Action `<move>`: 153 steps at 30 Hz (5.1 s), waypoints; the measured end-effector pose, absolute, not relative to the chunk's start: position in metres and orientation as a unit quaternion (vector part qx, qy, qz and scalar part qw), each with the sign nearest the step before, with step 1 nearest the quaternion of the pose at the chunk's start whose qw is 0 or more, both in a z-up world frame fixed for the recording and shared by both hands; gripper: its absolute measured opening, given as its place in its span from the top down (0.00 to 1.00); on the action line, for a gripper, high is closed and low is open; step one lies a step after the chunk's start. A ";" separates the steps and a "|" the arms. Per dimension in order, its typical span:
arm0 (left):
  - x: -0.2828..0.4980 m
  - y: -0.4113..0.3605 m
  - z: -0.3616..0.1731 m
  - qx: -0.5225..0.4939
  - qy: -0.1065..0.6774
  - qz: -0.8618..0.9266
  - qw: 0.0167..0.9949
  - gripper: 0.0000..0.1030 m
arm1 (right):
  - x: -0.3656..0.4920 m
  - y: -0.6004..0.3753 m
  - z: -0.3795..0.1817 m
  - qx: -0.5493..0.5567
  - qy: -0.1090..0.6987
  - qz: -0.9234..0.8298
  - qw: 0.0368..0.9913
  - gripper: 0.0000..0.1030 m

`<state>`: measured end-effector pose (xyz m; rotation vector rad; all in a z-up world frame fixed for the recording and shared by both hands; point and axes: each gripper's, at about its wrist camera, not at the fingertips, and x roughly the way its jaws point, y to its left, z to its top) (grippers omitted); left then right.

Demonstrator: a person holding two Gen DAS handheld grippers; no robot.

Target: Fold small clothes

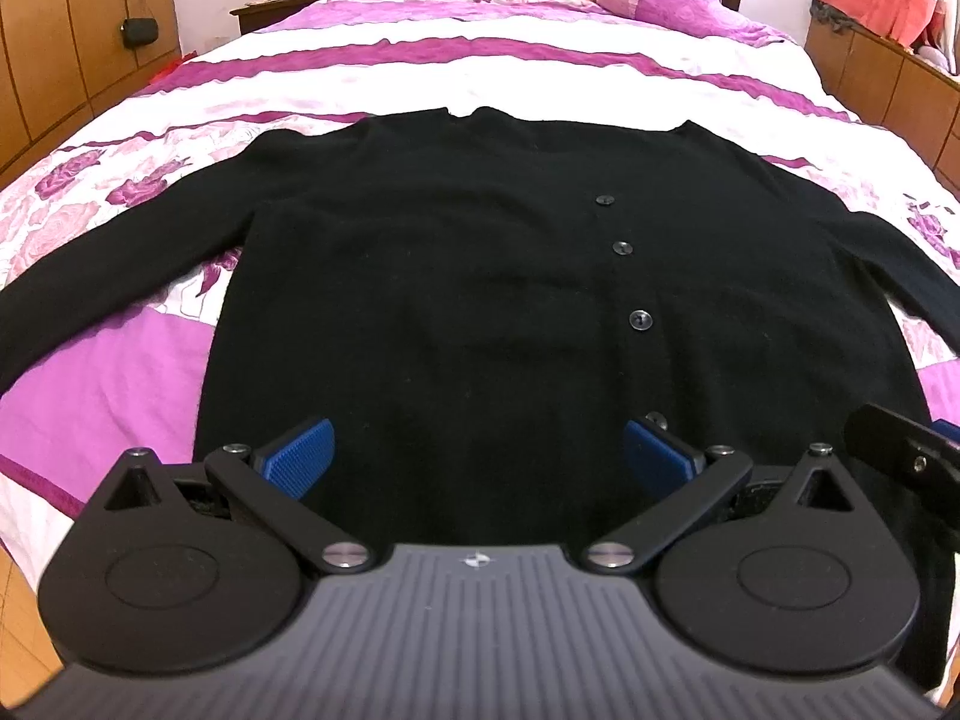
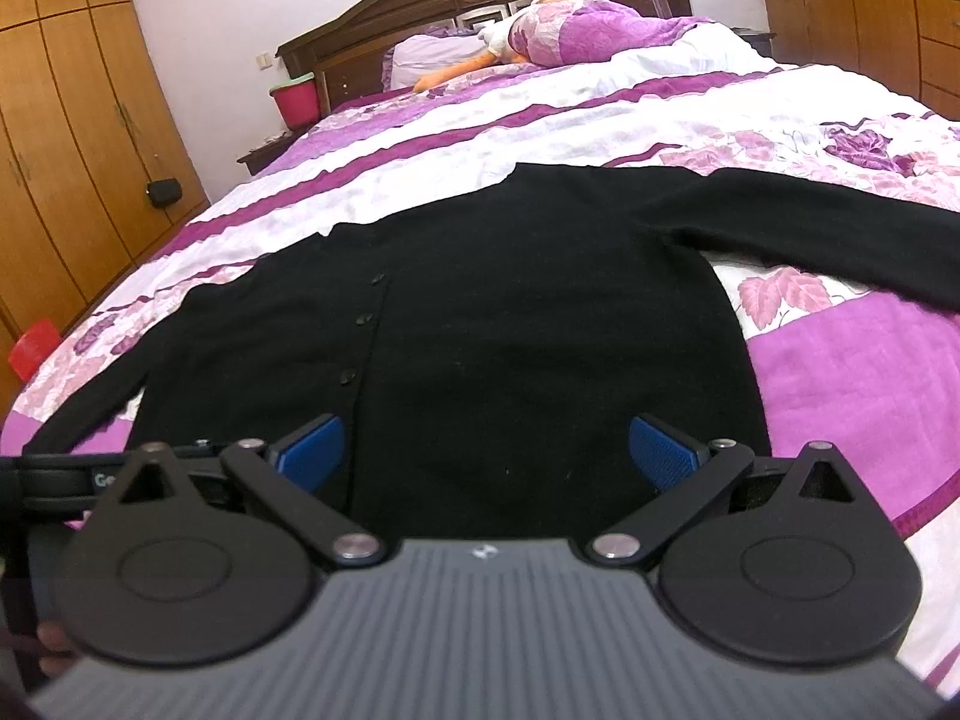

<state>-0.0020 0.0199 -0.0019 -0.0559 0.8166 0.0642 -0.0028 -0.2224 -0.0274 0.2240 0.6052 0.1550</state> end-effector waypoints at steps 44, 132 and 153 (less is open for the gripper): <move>0.089 -0.039 -0.039 0.018 0.436 0.009 0.900 0.00 | 0.074 -0.445 -0.079 0.278 0.292 -0.087 0.911 0.00; 0.113 0.080 -0.029 -0.008 0.393 0.073 0.917 0.00 | 0.114 -0.207 -0.033 0.052 0.313 0.176 0.932 0.49; 0.081 -0.094 0.016 0.100 0.298 -0.129 0.940 0.00 | 0.071 -0.338 -0.024 0.201 0.254 0.025 0.946 0.48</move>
